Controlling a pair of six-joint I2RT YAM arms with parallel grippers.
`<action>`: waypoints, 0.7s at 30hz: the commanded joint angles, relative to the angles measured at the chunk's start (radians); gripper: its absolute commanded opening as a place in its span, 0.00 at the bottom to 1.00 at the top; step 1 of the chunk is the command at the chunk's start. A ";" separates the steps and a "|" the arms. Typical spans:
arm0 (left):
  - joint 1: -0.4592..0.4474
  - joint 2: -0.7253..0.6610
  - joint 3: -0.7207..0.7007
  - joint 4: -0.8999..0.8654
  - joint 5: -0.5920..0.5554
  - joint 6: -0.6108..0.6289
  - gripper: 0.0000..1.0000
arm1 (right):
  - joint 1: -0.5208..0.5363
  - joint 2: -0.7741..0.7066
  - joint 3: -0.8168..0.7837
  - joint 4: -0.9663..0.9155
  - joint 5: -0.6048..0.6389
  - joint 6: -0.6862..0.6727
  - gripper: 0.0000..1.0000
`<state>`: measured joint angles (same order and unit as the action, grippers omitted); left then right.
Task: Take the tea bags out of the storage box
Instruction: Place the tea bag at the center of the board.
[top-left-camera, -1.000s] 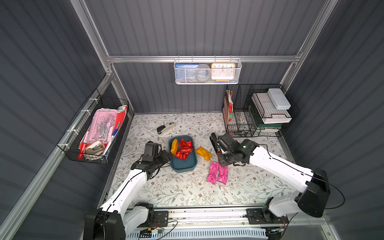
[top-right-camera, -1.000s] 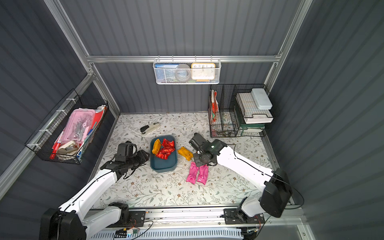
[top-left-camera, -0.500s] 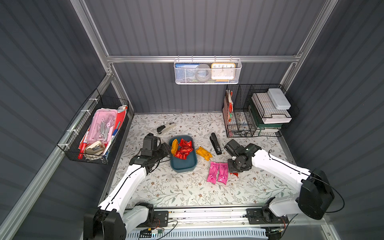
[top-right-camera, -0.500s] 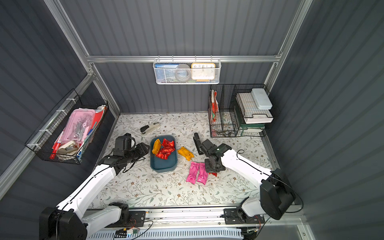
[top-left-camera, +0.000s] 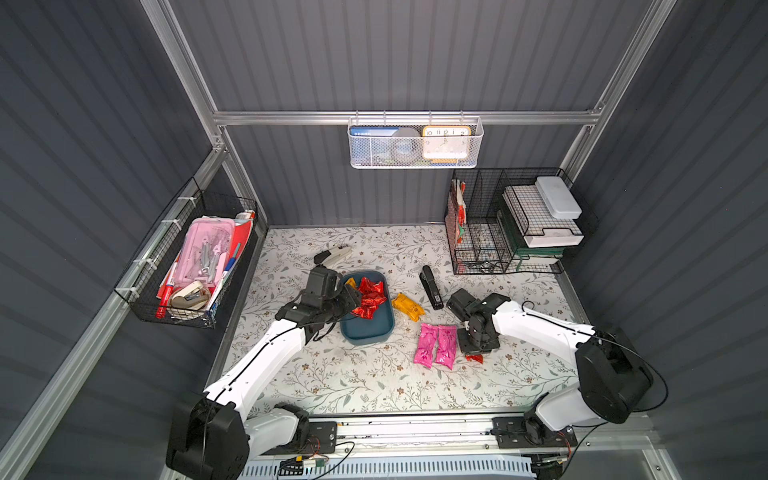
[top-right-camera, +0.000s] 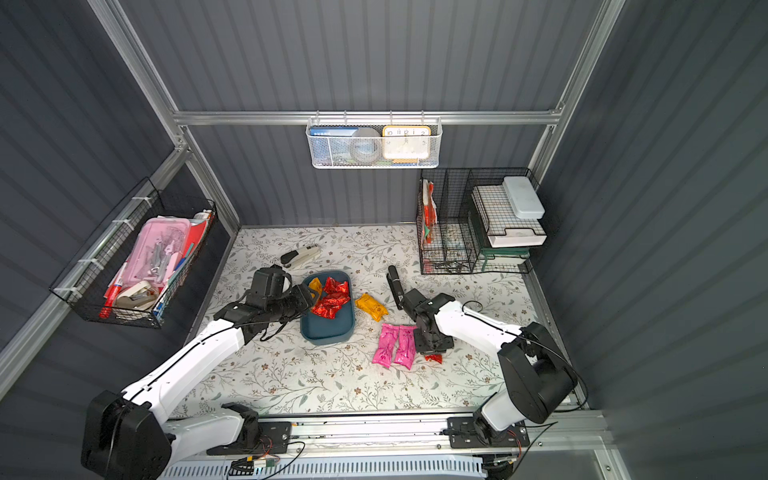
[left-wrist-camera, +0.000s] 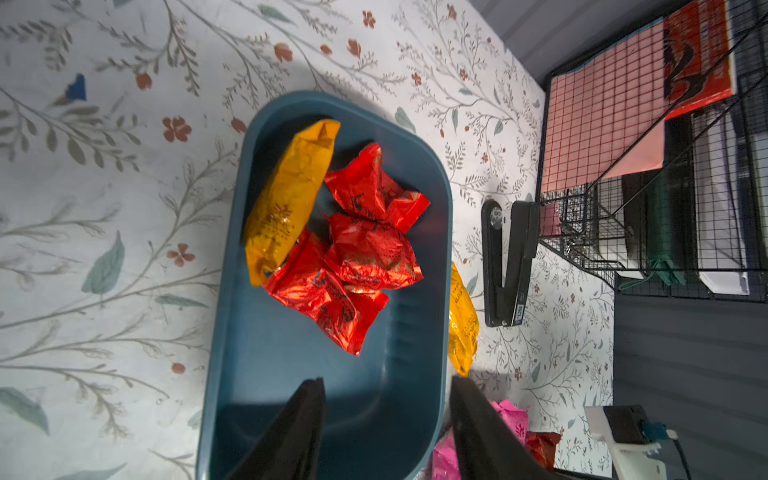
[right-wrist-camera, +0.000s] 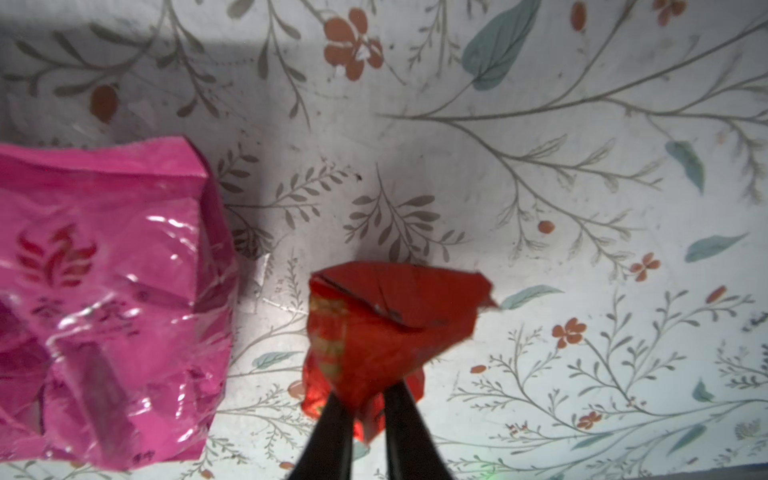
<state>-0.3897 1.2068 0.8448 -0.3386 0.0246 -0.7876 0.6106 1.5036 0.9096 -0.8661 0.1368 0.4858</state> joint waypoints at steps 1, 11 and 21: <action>-0.006 0.020 0.021 -0.028 -0.040 -0.053 0.52 | -0.002 -0.054 -0.012 0.021 0.029 0.006 0.29; -0.092 0.144 0.071 -0.038 -0.096 -0.164 0.51 | -0.003 -0.233 -0.003 0.071 0.057 0.035 0.38; -0.136 0.335 0.147 -0.115 -0.173 -0.281 0.50 | -0.002 -0.239 -0.001 0.095 0.020 0.071 0.38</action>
<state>-0.5240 1.5131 0.9680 -0.3962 -0.0887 -1.0225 0.6106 1.2572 0.9031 -0.7712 0.1616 0.5365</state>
